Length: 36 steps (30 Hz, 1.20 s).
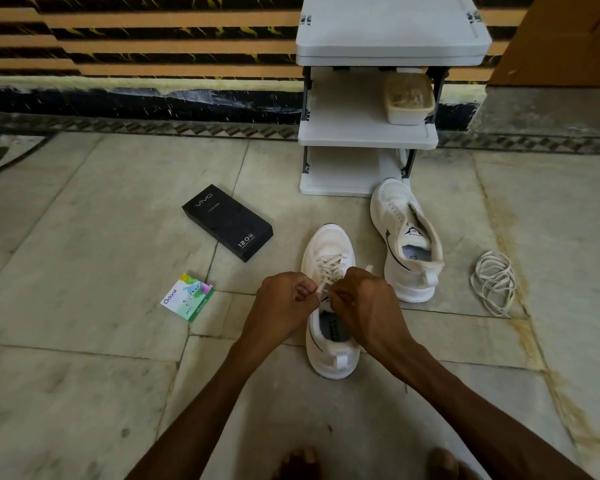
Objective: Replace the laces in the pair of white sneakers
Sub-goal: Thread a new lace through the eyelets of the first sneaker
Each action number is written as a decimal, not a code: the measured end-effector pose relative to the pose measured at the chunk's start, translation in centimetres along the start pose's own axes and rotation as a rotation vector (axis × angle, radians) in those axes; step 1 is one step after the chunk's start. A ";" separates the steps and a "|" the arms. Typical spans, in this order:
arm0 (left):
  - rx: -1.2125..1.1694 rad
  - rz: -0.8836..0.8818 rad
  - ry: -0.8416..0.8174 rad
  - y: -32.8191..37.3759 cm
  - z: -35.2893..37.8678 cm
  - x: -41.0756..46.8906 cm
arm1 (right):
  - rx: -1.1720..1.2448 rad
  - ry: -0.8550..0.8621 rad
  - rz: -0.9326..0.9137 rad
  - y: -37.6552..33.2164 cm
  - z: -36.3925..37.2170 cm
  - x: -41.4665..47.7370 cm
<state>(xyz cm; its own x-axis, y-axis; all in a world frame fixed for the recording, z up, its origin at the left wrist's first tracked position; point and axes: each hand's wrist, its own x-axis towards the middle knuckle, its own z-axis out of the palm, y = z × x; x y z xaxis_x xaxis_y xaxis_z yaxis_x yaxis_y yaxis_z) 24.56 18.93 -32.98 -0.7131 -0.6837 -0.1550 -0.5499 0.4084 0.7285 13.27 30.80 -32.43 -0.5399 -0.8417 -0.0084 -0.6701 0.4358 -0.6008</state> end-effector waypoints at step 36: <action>-0.537 -0.346 0.163 -0.3 -1.9 1.9 | -0.136 0.058 -0.120 1.4 1.3 0.5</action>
<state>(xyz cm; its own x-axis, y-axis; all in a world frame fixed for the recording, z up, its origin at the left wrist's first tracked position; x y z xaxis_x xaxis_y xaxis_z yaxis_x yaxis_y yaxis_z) 24.20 16.37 -32.17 -0.4360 -0.8214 -0.3677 -0.4119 -0.1811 0.8930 12.68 30.63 -34.30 -0.4776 -0.8722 0.1055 -0.7924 0.3757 -0.4807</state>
